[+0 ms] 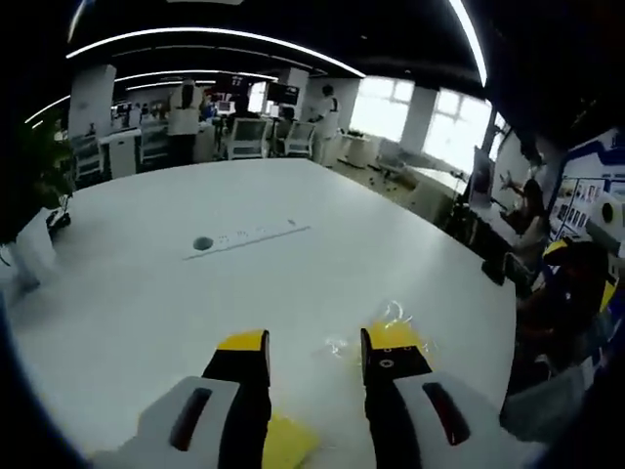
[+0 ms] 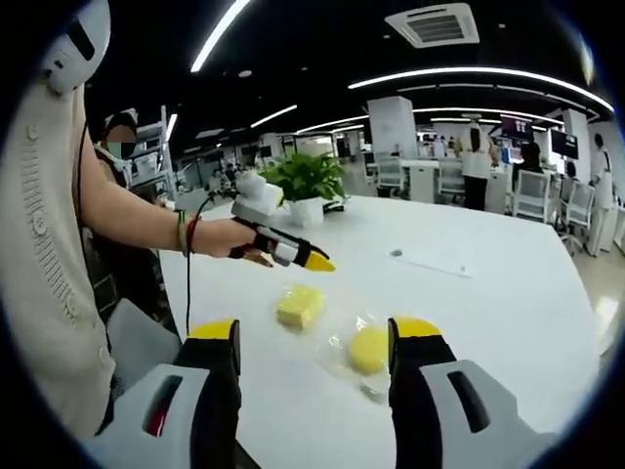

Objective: Compare the silicone blocks by pressing each to a similar depth, holding the contact briefly, and releasing to observe deformation and rebound differences across the visible hardness samples.

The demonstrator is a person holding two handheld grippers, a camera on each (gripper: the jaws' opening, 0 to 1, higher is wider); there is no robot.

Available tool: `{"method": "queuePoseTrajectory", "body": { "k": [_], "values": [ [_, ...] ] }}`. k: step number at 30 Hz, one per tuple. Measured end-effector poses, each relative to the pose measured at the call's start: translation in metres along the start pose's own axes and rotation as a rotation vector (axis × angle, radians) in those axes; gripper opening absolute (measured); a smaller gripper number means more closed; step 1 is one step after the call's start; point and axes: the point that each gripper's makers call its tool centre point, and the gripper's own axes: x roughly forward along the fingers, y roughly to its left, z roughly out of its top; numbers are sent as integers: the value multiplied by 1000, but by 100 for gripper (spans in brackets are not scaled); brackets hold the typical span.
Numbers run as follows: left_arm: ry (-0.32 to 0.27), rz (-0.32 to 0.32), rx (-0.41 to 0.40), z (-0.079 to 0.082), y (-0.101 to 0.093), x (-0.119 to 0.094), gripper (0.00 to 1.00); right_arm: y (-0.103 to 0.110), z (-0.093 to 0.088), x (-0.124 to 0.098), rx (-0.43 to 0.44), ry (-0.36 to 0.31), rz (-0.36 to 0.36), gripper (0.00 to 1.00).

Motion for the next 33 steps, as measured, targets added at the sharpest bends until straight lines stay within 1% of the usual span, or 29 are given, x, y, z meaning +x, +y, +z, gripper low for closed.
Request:
{"method": "queuePoseTrajectory", "body": {
  "k": [2,5,8,9,12,14,15,17,18,19,20,21,22,23,24,25,26,28,31,33],
  "values": [
    [-5,-3,-2,0,-3,-11,39,1,2,1,4,-7,-8,57],
    [-23,-8,-6,-1,-6,-28,46,3,0,3,17,-5,-17,57],
    [-16,-33,-23,-7,-15,-45,52,6,-1,4,40,-7,-23,57],
    [-10,-43,-26,-10,-21,-53,54,7,-1,5,47,-8,-27,57],
    [-16,-52,-31,-16,-25,-70,59,7,-5,6,73,-4,-49,56],
    [-35,-60,-57,-19,-28,-82,62,4,-7,6,108,-10,-85,55],
    [-45,-66,-73,-20,-30,-87,62,6,-7,6,102,-19,-83,55],
    [-71,-67,-116,-24,-31,-101,63,6,-7,5,132,-38,-101,56],
    [-75,-66,-118,-25,-31,-104,64,7,-8,5,139,-42,-101,57],
    [-85,-64,-130,-27,-31,-111,65,9,-10,4,146,-40,-104,57],
    [-101,-64,-146,-27,-32,-116,65,11,-8,4,191,-66,-100,58],
    [-111,-62,-159,-28,-33,-120,65,13,-9,3,221,-72,-99,58],
    [-119,-56,-194,-32,-33,-128,65,14,-10,2,239,-79,-92,58],
    [-138,-52,-230,-32,-34,-132,65,17,-5,1,268,-119,-82,59],
    [-168,-37,-276,-33,-32,-139,65,19,-5,0,289,-132,-77,60],
    [-191,-32,-290,-35,-32,-143,66,22,-6,-1,321,-137,-70,60],
    [-207,-35,-320,-39,-34,-148,66,22,-7,-1,321,-140,-74,60],
    [-202,-35,-372,-47,-36,-154,67,25,-14,0,319,-120,-74,62],
    [-226,-13,-386,-57,-35,-168,68,35,-26,2,315,-77,-69,66],
    [-240,-6,-413,-61,-34,-177,70,39,-30,1,311,-67,-69,68]
  ]
}}
